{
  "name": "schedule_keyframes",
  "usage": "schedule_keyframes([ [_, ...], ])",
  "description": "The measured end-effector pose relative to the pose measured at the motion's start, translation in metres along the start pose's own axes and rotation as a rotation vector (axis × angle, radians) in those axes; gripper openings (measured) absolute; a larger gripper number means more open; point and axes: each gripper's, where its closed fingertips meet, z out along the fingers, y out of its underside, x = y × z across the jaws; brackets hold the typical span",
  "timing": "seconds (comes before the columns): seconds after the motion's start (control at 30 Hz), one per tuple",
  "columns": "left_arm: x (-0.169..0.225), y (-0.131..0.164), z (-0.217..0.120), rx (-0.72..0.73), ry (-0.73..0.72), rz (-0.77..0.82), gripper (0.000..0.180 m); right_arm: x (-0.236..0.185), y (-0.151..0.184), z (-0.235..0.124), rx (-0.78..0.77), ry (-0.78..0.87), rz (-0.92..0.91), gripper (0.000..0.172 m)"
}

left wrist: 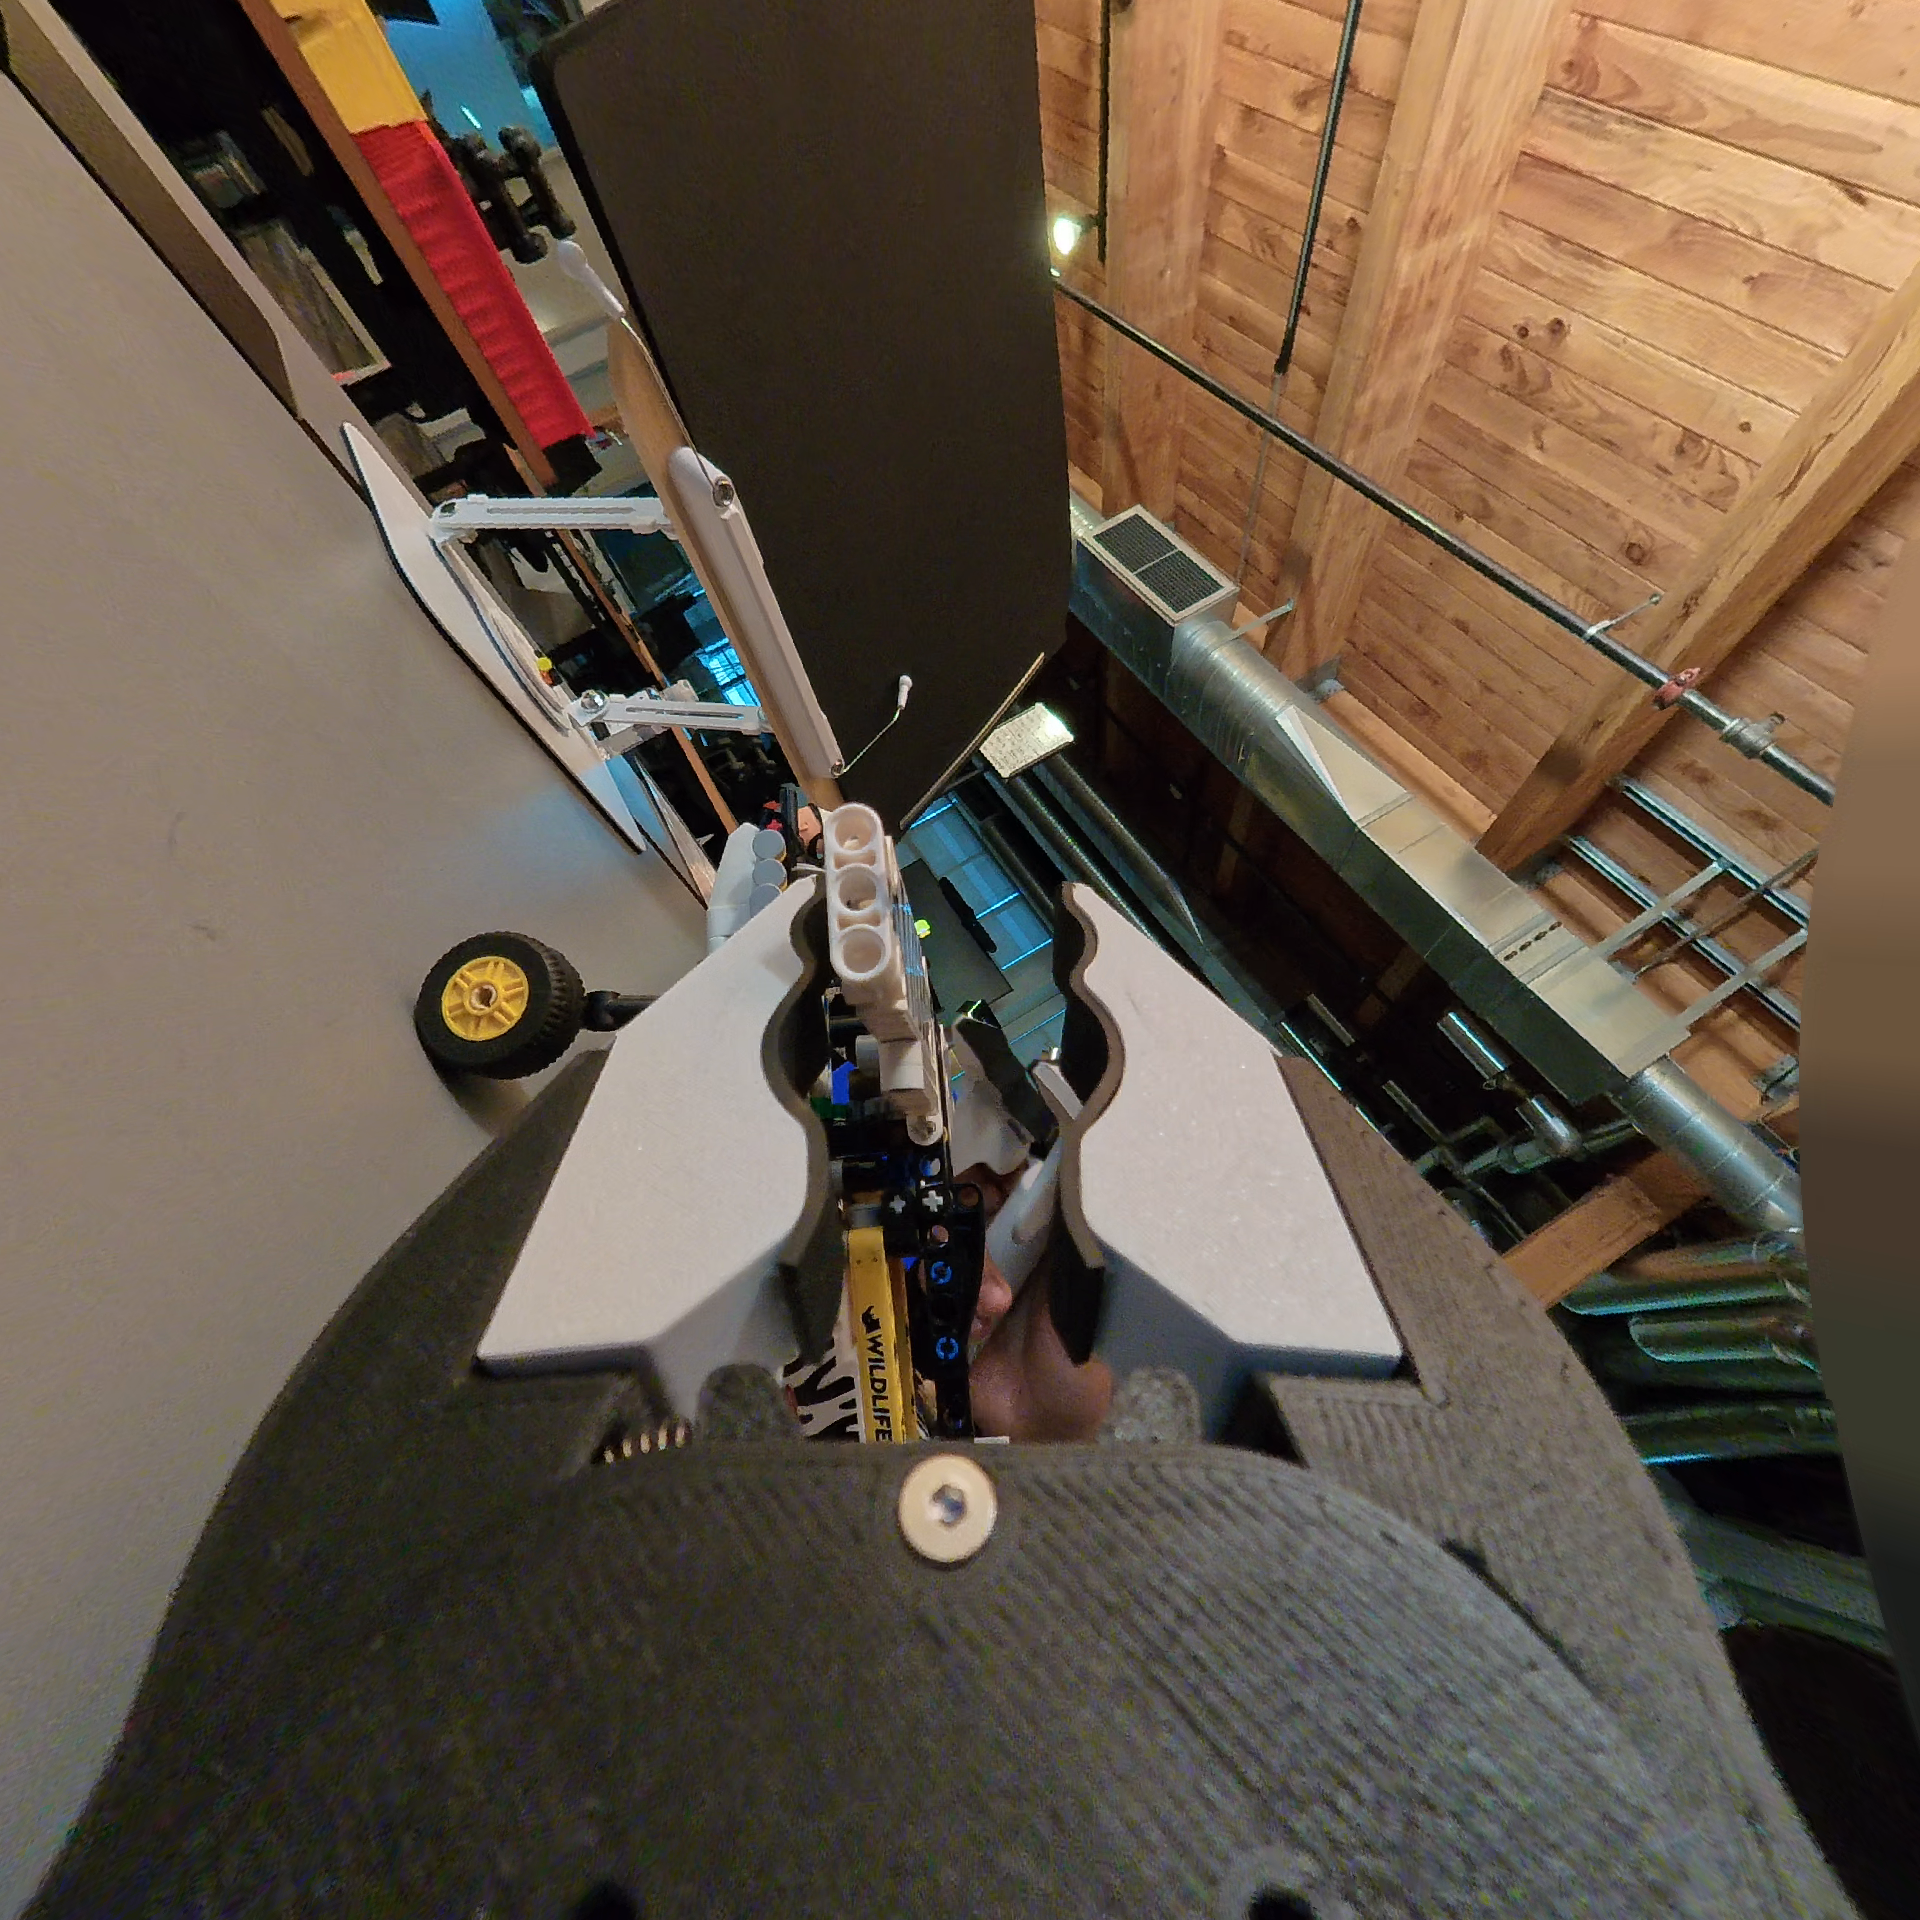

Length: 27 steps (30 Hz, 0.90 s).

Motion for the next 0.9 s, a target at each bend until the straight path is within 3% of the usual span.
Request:
schedule_keyframes([
  [0.17,-0.001,-0.001,0.000,0.004,-0.001,-0.003,0.037,-0.016,0.020,0.016,-0.149,0.164,-0.482,0.030],
  [0.33,0.001,0.001,0.001,-0.002,0.019,-0.027,0.037,-0.067,0.046,0.041,-0.210,0.145,-0.782,0.024],
  [0.47,0.002,0.007,0.003,-0.032,0.033,-0.052,0.031,-0.072,0.065,0.056,-0.319,0.222,-0.857,0.028],
  [0.57,0.001,0.007,0.003,-0.034,0.032,-0.078,0.030,-0.068,0.062,0.060,-0.385,0.285,-0.889,0.026],
  [0.73,-0.003,0.007,0.003,-0.039,0.021,-0.106,0.021,-0.063,0.061,0.065,-0.506,0.329,-0.793,0.031],
  [0.9,-0.005,0.006,0.002,-0.034,0.005,-0.115,0.013,-0.068,0.061,0.063,-0.560,0.345,-0.875,0.028],
])
